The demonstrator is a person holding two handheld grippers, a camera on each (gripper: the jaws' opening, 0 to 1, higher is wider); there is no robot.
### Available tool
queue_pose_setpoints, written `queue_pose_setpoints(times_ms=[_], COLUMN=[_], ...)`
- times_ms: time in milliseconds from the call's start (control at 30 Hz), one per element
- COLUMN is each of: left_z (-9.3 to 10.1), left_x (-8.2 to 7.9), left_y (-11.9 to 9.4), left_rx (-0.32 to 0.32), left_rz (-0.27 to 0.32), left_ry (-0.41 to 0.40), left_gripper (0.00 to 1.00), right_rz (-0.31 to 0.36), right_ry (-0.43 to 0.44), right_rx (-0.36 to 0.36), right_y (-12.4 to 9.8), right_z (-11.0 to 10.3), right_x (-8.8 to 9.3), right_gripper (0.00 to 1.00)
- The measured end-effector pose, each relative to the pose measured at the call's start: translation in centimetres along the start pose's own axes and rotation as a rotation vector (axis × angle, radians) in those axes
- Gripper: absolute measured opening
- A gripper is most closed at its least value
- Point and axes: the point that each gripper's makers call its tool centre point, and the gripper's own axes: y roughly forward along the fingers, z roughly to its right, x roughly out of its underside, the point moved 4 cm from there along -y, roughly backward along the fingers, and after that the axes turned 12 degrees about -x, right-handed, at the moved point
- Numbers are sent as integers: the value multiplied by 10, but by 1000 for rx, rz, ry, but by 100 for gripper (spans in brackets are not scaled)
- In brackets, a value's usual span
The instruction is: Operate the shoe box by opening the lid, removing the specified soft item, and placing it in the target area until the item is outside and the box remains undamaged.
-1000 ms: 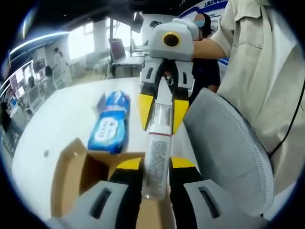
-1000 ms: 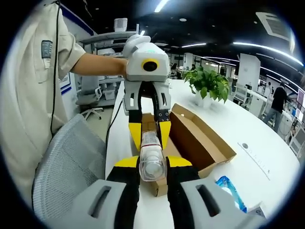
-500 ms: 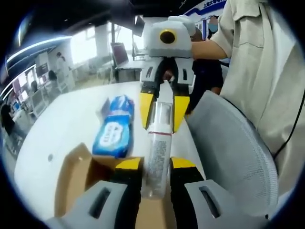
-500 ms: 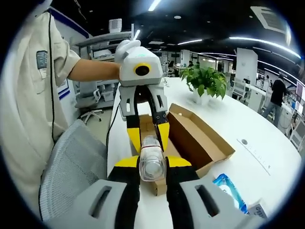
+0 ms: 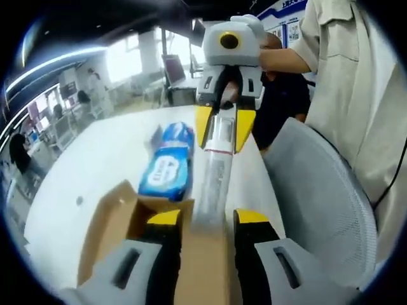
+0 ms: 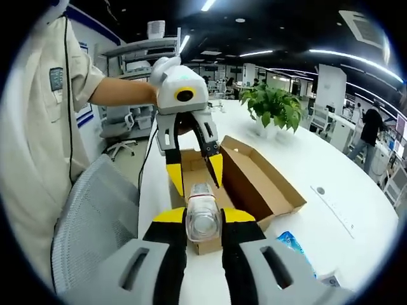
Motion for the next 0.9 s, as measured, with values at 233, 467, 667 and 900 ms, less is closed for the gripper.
queue_pose_setpoints(times_ms=[233, 467, 667, 900], left_z=[-8, -17, -22, -27], left_x=[9, 18, 27, 37], left_y=[-8, -16, -26, -40], left_rx=[-82, -164, -220, -291], left_rz=[-4, 8, -3, -6], left_ry=[-92, -169, -213, -267], left_gripper=[42, 56, 65, 77], right_rz=[-43, -105, -149, -228], right_ry=[-16, -39, -53, -74], right_rx=[24, 42, 58, 58], right_y=[-16, -34, -48, -59], right_z=[16, 41, 64, 89], right_x=[5, 10, 10, 13], right_gripper=[17, 17, 17, 17])
